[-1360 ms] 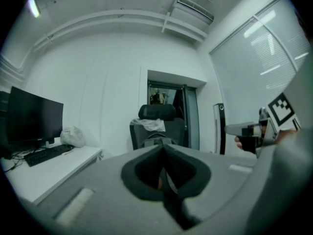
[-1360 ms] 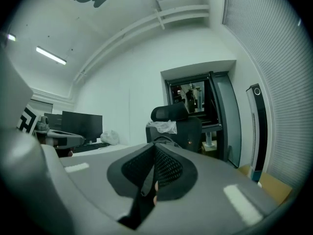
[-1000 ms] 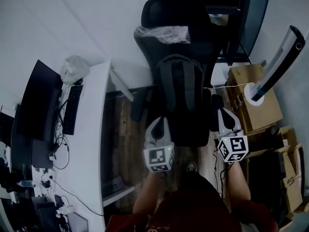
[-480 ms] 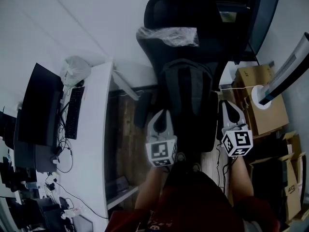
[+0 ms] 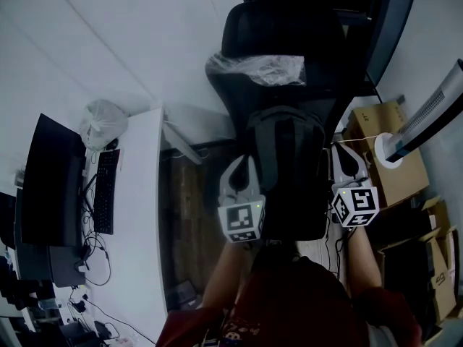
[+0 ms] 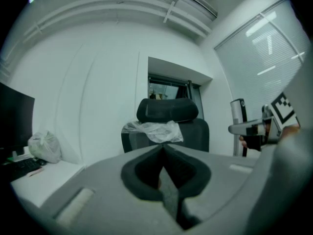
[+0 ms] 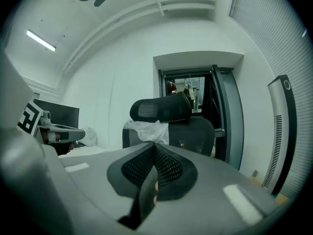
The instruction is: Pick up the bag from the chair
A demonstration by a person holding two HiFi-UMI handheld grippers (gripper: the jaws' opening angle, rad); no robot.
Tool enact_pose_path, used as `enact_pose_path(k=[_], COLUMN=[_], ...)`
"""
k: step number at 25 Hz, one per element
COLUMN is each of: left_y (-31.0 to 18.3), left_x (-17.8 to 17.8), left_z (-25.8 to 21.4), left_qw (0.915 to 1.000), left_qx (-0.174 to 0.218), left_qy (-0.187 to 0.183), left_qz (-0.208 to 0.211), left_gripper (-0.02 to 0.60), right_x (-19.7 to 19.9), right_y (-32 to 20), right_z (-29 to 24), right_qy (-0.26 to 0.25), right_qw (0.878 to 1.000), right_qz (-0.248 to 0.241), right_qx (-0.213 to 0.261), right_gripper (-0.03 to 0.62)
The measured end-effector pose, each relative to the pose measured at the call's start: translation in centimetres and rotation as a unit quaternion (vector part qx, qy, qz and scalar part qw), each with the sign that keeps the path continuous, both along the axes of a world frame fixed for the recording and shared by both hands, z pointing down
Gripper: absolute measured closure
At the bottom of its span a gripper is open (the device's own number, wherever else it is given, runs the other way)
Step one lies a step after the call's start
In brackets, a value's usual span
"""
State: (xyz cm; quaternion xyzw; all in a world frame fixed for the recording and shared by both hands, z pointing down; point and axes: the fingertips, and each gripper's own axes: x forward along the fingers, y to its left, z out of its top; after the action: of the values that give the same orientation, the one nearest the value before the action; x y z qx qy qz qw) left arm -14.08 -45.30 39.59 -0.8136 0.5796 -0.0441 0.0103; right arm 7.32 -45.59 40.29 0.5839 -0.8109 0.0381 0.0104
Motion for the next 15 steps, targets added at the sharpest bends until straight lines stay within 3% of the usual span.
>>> enact_pose_path(k=[7,13,14,15], left_y=[-4.7,-7.3,-7.6,-7.9], left_x=[-1.5,-0.8,-0.5,-0.3], left_z=[1.7,3.3,3.6,3.9], left_qw=[0.9995,0.9974,0.9968,0.9963], left_qx=[-0.014,-0.028,-0.031,-0.032], left_qy=[-0.006,-0.038,-0.044,-0.049], left_qz=[0.027,0.055,0.059,0.063], left_gripper=[0.580,0.578,0.573,0.527], right_x=[-1.6,-2.0,-2.1,-2.1], right_y=[-3.2,-5.1,-5.4,-5.7], right_z=[0.3,1.8,2.1,2.4], right_qy=[0.029,0.043,0.045,0.046], right_qw=[0.999,0.999,0.998,0.998], right_qz=[0.023,0.027,0.024,0.022], right_qx=[-0.004,-0.020,-0.022,-0.025], right_gripper=[0.595,0.571,0.554,0.539])
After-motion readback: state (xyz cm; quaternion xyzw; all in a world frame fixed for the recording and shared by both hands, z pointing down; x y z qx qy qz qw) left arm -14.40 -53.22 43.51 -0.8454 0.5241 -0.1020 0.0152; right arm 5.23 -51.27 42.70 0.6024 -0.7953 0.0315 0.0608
